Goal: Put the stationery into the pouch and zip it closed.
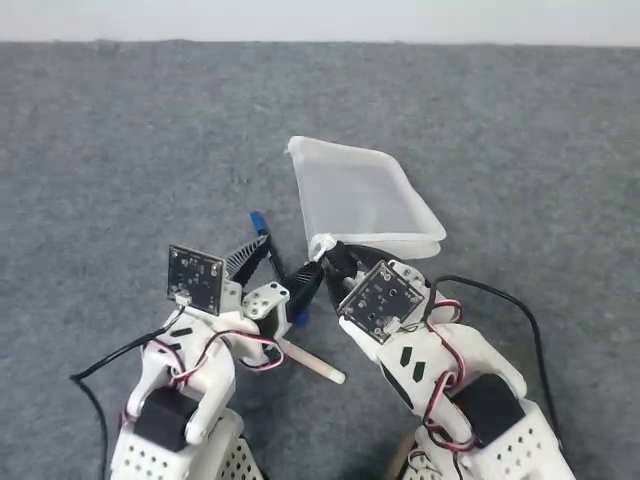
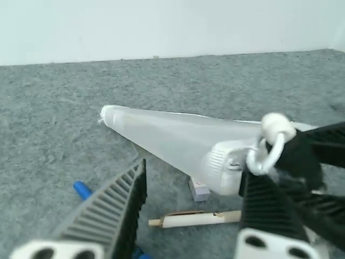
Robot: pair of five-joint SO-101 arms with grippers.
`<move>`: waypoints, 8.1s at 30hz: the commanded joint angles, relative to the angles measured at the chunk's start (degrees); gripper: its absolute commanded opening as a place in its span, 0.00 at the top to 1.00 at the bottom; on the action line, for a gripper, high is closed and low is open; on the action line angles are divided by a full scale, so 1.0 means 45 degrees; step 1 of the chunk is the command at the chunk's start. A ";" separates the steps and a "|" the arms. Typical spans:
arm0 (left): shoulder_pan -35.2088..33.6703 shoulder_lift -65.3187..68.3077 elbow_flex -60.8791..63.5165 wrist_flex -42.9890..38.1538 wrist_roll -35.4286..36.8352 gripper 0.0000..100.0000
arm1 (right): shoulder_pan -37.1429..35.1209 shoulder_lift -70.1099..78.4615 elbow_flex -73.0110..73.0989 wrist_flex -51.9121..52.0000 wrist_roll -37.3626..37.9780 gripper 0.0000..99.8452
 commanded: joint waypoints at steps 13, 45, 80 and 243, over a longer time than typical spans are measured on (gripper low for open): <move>-0.0977 -0.0059 0.0225 -0.0996 -0.0410 0.81 | -0.0147 -0.0479 -0.0176 -0.0147 0.0078 0.99; -0.3575 -0.0137 -0.0147 -0.1348 -0.1407 0.99 | 0.3038 -0.0459 -0.0215 -0.1065 -0.0469 0.99; -0.3009 -0.0020 0.0244 -0.1270 -0.1739 0.85 | 0.3018 -0.0459 -0.0234 -0.0772 -0.0293 0.99; -0.6330 1.1057 -0.8410 0.1543 -0.0313 0.99 | 0.3800 2.0816 -1.8227 0.9856 -0.6173 0.99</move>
